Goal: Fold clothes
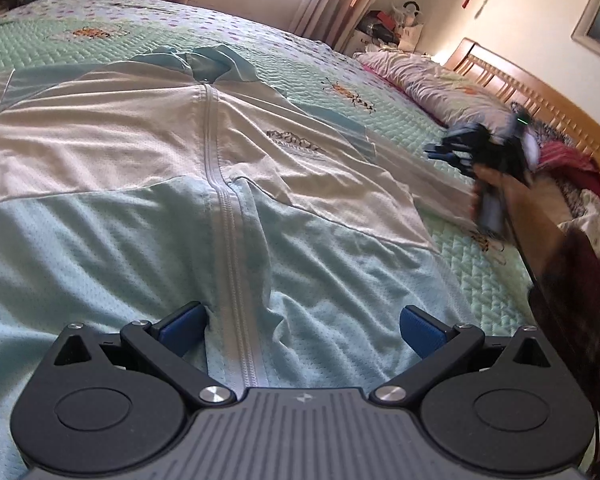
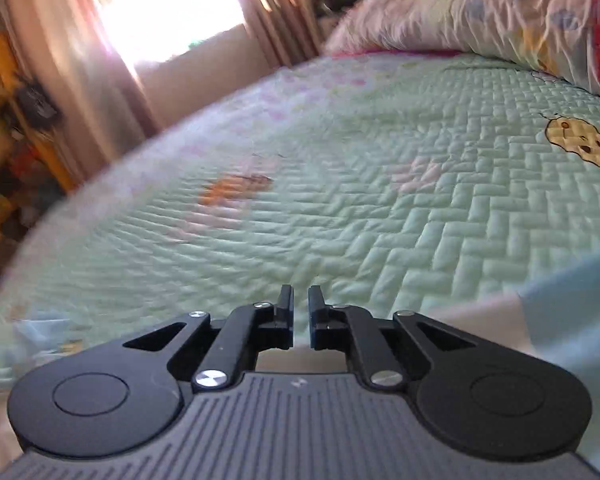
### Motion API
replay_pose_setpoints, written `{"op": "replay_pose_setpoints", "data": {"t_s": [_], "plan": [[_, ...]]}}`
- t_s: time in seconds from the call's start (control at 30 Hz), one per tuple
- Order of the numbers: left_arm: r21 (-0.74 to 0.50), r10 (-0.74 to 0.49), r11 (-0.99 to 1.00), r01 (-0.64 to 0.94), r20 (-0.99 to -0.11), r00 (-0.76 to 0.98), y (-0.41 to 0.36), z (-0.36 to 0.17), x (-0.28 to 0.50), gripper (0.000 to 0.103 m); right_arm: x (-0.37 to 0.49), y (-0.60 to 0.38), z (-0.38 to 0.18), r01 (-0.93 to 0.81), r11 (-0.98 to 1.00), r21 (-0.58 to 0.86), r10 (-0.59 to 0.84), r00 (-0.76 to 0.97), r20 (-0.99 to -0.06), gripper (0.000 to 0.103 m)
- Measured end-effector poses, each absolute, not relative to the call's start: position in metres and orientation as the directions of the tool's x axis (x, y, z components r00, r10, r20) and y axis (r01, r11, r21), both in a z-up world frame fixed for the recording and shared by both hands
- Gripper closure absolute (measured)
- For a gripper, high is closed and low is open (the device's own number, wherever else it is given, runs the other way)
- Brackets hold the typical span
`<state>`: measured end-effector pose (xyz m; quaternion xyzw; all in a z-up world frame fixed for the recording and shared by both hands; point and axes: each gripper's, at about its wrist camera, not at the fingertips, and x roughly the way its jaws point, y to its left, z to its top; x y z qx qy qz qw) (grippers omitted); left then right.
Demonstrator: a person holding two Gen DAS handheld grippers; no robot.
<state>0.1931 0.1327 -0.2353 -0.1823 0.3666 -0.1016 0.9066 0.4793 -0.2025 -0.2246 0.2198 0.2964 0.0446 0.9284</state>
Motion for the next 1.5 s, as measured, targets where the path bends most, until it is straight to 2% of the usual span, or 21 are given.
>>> {"op": "replay_pose_setpoints", "data": {"t_s": [0.07, 0.13, 0.17, 0.2, 0.23, 0.33, 0.4, 0.47, 0.6, 0.7, 0.8, 0.83, 0.87, 0.9, 0.93, 0.97, 1.0, 1.17, 1.27, 1.4, 1.5], "plan": [[-0.430, -0.332, 0.902, 0.046, -0.620, 0.711, 0.136, -0.235, 0.192, 0.001, 0.449, -0.209, -0.222, -0.007, 0.858, 0.514, 0.323, 0.786, -0.528, 0.074], [-0.453, -0.343, 0.891, 0.037, -0.614, 0.711, 0.139, -0.235, 0.190, 0.001, 0.428, -0.218, -0.231, -0.002, 0.821, 0.571, 0.395, 0.724, -0.565, 0.074], [-0.460, -0.346, 0.887, 0.034, -0.614, 0.710, 0.140, -0.235, 0.190, 0.001, 0.429, -0.228, -0.239, 0.029, 0.820, 0.572, 0.380, 0.720, -0.581, 0.080], [-0.464, -0.348, 0.885, 0.032, -0.614, 0.709, 0.140, -0.235, 0.189, 0.001, 0.429, -0.237, -0.247, 0.059, 0.818, 0.572, 0.365, 0.715, -0.596, 0.095], [-0.460, -0.346, 0.887, 0.033, -0.616, 0.708, 0.140, -0.235, 0.189, 0.001, 0.430, -0.248, -0.255, 0.093, 0.809, 0.580, 0.352, 0.713, -0.606, 0.103], [-0.444, -0.338, 0.895, 0.034, -0.629, 0.700, 0.138, -0.233, 0.185, 0.001, 0.426, -0.295, -0.275, 0.260, 0.567, 0.782, 0.336, 0.793, -0.508, 0.103], [-0.449, -0.343, 0.893, 0.028, -0.639, 0.689, 0.139, -0.231, 0.183, 0.001, 0.417, -0.289, -0.262, 0.312, 0.600, 0.737, 0.234, 0.812, -0.534, 0.103], [-0.465, -0.355, 0.885, 0.020, -0.646, 0.676, 0.141, -0.229, 0.181, 0.001, 0.395, -0.265, -0.244, 0.258, 0.677, 0.690, 0.231, 0.815, -0.531, 0.088], [-0.469, -0.364, 0.883, 0.005, -0.678, 0.638, 0.143, -0.223, 0.177, 0.001, 0.340, -0.215, -0.218, 0.058, 0.750, 0.659, 0.359, 0.801, -0.478, 0.078], [-0.462, -0.345, 0.886, -0.034, -0.708, 0.617, 0.148, -0.213, 0.169, 0.001, 0.293, -0.170, -0.203, -0.140, 0.727, 0.672, 0.550, 0.705, -0.448, 0.071], [-0.357, -0.227, 0.930, -0.088, -0.745, 0.627, 0.156, -0.196, 0.155, 0.001, 0.272, -0.129, -0.209, -0.250, 0.665, 0.704, 0.681, 0.590, -0.433, 0.067], [-0.315, -0.183, 0.944, -0.099, -0.750, 0.635, 0.160, -0.192, 0.150, 0.001, 0.265, -0.119, -0.212, -0.269, 0.645, 0.716, 0.711, 0.554, -0.433, 0.060], [-0.278, -0.146, 0.954, -0.110, -0.754, 0.641, 0.164, -0.189, 0.145, 0.001, 0.262, -0.116, -0.219, -0.249, 0.672, 0.697, 0.691, 0.549, -0.470, 0.058], [-0.249, -0.116, 0.960, -0.125, -0.763, 0.635, 0.168, -0.190, 0.142, 0.001, 0.259, -0.114, -0.227, -0.230, 0.699, 0.677, 0.669, 0.544, -0.506, 0.060], [-0.224, -0.089, 0.963, -0.149, -0.787, 0.611, 0.173, -0.193, 0.140, 0.001, 0.255, -0.111, -0.233, -0.212, 0.723, 0.657, 0.647, 0.541, -0.537, 0.086], [-0.205, -0.072, 0.964, -0.171, -0.816, 0.574, 0.178, -0.200, 0.138, 0.001, 0.246, -0.113, -0.229, -0.211, 0.729, 0.651, 0.636, 0.561, -0.531, 0.098], [-0.191, -0.065, 0.966, -0.177, -0.835, 0.546, 0.180, -0.207, 0.137, 0.001, 0.237, -0.115, -0.225, -0.209, 0.735, 0.645, 0.624, 0.580, -0.524, 0.098], [-0.100, -0.009, 0.984, -0.150, -0.860, 0.509, 0.175, -0.223, 0.131, 0.001, 0.193, -0.123, -0.203, -0.199, 0.765, 0.612, 0.561, 0.672, -0.483, 0.070], [-0.083, 0.004, 0.986, -0.148, -0.858, 0.513, 0.172, -0.224, 0.131, 0.001, 0.174, -0.122, -0.207, -0.225, 0.777, 0.588, 0.566, 0.659, -0.495, 0.059], [-0.105, -0.017, 0.985, -0.135, -0.846, 0.532, 0.177, -0.223, 0.127, 0.001, 0.165, -0.125, -0.222, -0.161, 0.812, 0.561, 0.523, 0.628, -0.576, 0.064], [-0.112, -0.026, 0.985, -0.128, -0.840, 0.541, 0.176, -0.224, 0.124, 0.001, 0.150, -0.120, -0.201, -0.160, 0.824, 0.544, 0.499, 0.660, -0.562, 0.062]]}}
